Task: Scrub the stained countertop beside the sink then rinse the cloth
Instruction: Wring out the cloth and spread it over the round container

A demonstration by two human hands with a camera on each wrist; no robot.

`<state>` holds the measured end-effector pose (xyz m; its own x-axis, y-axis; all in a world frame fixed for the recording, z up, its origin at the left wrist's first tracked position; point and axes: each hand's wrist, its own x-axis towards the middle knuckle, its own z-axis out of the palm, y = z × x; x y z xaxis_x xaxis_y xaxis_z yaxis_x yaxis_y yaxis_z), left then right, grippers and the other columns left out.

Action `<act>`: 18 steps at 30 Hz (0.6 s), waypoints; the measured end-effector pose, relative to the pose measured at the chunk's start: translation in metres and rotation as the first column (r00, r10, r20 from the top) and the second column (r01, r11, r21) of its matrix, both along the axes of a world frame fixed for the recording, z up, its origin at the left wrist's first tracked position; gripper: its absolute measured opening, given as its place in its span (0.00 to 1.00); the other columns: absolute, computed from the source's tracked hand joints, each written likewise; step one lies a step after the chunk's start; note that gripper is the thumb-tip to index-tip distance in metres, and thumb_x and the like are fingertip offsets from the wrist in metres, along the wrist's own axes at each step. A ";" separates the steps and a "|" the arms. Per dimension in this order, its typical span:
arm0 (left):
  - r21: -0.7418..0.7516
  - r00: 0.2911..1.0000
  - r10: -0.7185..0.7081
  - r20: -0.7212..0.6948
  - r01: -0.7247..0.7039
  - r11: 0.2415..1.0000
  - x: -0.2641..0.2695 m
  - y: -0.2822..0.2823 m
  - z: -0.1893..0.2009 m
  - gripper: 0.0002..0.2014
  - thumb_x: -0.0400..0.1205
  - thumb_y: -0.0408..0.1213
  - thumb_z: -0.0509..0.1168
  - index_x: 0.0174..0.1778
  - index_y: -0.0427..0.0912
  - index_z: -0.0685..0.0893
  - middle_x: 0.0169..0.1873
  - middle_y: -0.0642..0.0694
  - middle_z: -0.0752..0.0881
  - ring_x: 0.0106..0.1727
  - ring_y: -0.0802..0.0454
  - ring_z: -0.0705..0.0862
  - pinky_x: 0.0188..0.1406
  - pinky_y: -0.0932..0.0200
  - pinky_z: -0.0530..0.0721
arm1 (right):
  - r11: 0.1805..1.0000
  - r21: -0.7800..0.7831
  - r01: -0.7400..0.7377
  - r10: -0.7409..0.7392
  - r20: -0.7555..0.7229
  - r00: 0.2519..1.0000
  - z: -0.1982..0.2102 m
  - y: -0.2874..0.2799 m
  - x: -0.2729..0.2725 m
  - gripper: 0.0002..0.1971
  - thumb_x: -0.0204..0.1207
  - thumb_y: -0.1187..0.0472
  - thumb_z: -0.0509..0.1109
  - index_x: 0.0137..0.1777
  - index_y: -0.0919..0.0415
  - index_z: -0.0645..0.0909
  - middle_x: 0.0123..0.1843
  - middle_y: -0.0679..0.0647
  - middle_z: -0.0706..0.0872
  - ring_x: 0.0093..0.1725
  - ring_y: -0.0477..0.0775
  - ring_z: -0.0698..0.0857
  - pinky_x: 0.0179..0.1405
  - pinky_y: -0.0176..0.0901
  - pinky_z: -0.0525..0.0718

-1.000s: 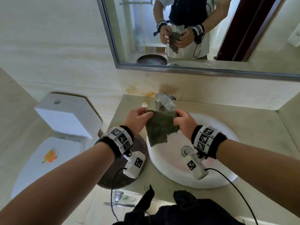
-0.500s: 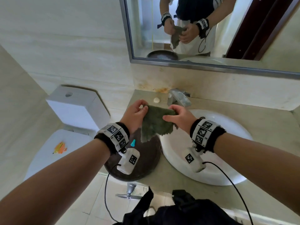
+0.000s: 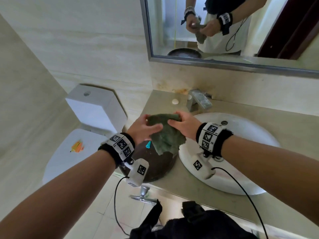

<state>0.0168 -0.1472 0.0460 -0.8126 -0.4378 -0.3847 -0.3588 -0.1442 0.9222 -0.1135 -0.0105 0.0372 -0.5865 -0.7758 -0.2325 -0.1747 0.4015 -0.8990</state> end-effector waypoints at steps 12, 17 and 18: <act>0.043 0.932 -0.134 0.338 0.127 0.991 0.014 -0.048 -0.054 0.14 0.79 0.21 0.68 0.58 0.38 0.77 0.51 0.39 0.84 0.49 0.41 0.87 0.44 0.38 0.90 | 0.876 0.474 -0.096 0.148 -0.075 0.986 -0.045 -0.042 0.016 0.08 0.76 0.51 0.72 0.50 0.54 0.84 0.36 0.52 0.86 0.26 0.46 0.86 0.24 0.36 0.83; -0.594 0.873 -0.183 0.453 0.449 0.668 0.009 -0.076 -0.087 0.08 0.75 0.35 0.72 0.38 0.51 0.81 0.42 0.50 0.88 0.46 0.49 0.86 0.48 0.56 0.86 | 0.853 0.521 -0.044 0.215 -0.272 0.938 -0.079 -0.058 0.021 0.09 0.75 0.54 0.72 0.54 0.48 0.86 0.52 0.48 0.89 0.53 0.52 0.86 0.55 0.43 0.83; -0.635 0.871 -0.192 0.452 0.465 0.617 0.008 -0.078 -0.089 0.06 0.75 0.35 0.71 0.37 0.50 0.82 0.42 0.50 0.88 0.46 0.50 0.85 0.49 0.55 0.86 | 0.857 0.514 -0.036 0.214 -0.290 0.933 -0.083 -0.058 0.022 0.08 0.75 0.55 0.72 0.53 0.47 0.86 0.53 0.48 0.89 0.53 0.52 0.86 0.56 0.43 0.83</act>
<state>0.0247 -0.2255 -0.0428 -0.8515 -0.4073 -0.3302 -0.5240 0.6839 0.5077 -0.0914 -0.0681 -0.0459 -0.6022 -0.6811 -0.4165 -0.4997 0.7284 -0.4687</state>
